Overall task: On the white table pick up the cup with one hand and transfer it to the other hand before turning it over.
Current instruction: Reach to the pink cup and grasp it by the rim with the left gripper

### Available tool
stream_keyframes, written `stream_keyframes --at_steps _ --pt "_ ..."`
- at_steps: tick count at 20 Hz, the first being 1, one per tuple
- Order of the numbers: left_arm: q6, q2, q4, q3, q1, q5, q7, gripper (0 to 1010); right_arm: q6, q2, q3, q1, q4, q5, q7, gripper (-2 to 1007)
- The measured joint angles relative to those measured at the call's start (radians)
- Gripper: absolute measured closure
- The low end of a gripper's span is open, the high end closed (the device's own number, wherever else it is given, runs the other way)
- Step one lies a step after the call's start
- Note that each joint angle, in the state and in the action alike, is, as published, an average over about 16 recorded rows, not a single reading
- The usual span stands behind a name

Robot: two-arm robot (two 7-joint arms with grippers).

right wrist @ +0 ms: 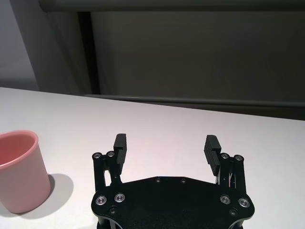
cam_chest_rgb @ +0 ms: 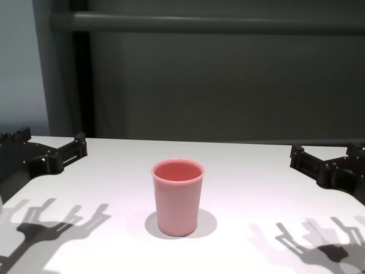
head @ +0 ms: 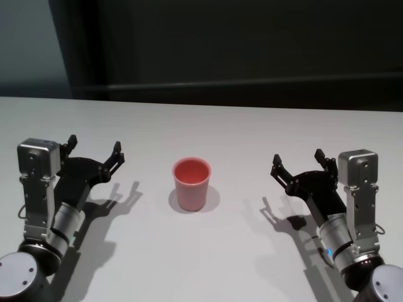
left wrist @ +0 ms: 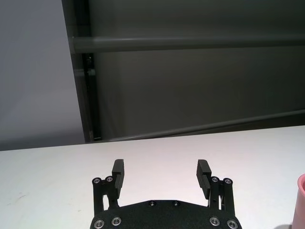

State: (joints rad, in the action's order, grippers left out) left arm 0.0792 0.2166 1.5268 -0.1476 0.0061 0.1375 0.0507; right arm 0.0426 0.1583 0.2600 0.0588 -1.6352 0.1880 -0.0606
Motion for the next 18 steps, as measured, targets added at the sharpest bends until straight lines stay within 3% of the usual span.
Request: stream_keyframes --at_steps 18 --pt "0.0 0.0 0.0 0.0 0.0 0.0 0.0 9 0.0 0.0 0.0 0.0 0.0 0.0 0.0 4"
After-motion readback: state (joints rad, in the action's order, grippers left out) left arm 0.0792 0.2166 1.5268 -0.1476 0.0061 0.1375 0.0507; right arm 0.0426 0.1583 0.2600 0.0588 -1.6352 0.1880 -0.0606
